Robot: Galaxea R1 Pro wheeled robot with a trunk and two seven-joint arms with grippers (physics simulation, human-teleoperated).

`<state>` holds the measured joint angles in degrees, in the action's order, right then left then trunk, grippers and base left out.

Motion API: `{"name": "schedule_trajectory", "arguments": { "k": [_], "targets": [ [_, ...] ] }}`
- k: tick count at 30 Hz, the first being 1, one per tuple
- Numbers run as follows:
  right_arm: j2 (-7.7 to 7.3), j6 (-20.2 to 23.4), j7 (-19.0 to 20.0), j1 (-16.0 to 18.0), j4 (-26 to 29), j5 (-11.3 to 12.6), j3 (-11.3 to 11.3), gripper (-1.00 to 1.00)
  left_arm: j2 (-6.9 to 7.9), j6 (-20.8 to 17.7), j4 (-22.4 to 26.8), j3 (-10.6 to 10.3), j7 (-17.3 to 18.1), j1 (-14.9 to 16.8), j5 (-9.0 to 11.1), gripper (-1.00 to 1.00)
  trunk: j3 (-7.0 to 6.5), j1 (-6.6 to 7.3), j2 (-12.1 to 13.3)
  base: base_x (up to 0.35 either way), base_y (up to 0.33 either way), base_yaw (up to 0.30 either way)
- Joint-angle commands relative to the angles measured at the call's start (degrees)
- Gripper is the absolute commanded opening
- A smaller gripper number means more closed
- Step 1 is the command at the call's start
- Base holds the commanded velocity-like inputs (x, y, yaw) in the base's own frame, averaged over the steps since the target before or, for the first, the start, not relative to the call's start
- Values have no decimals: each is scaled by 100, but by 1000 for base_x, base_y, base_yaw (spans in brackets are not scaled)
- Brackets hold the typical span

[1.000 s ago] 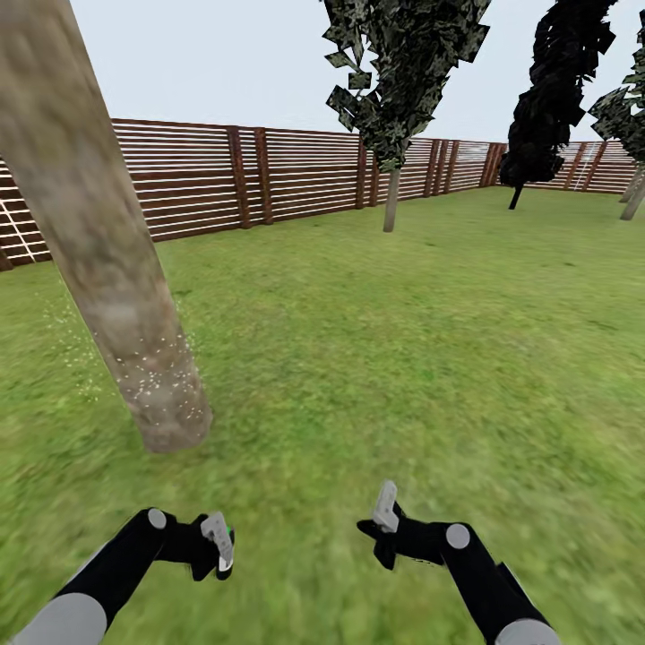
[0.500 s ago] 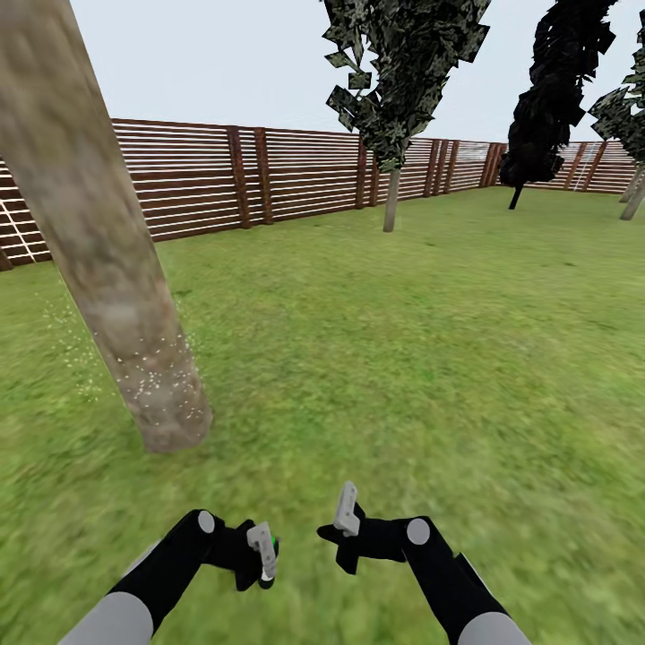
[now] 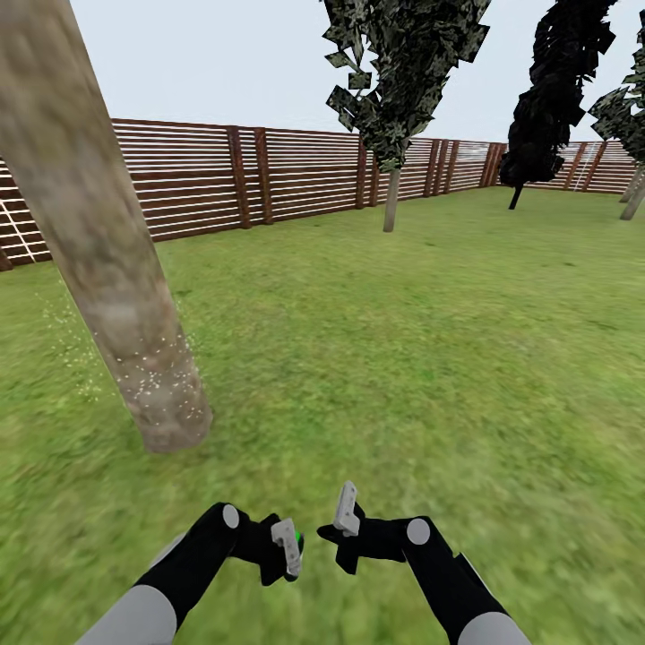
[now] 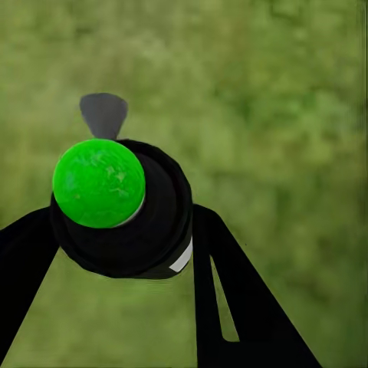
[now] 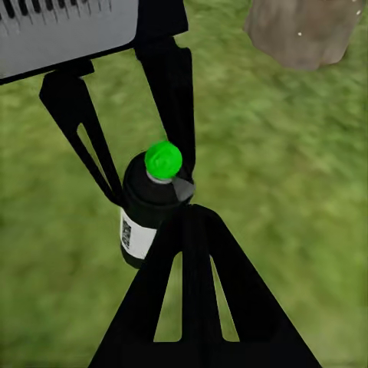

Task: In the garden, pick up the pesticide atomizer on the floor and spray pesticide onto both trees until each tree trunk is fully covered.

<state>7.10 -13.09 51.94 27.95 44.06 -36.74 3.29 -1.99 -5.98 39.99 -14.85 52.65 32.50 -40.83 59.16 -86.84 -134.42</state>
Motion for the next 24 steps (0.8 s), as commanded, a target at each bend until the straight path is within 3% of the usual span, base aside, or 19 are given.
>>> {"name": "schedule_trajectory", "arguments": {
  "k": [1,5,14,24],
  "targets": [
    [-1,0,0,0,0,0,-1,-100,-29,0,0,0,0,1,1,-100,0,0,0,0,0,0],
    [-7,2,0,0,5,-6,-4,-100,-143,0,0,0,0,2,0,-100,0,0,0,0,0,0],
    [-7,0,0,0,5,-9,-4,-100,-230,0,0,0,9,72,13,-100,0,0,0,0,0,0],
    [-15,0,0,0,6,-9,-4,-100,-245,0,0,-2,17,72,13,-100,0,0,0,0,0,0]
  ]
}}
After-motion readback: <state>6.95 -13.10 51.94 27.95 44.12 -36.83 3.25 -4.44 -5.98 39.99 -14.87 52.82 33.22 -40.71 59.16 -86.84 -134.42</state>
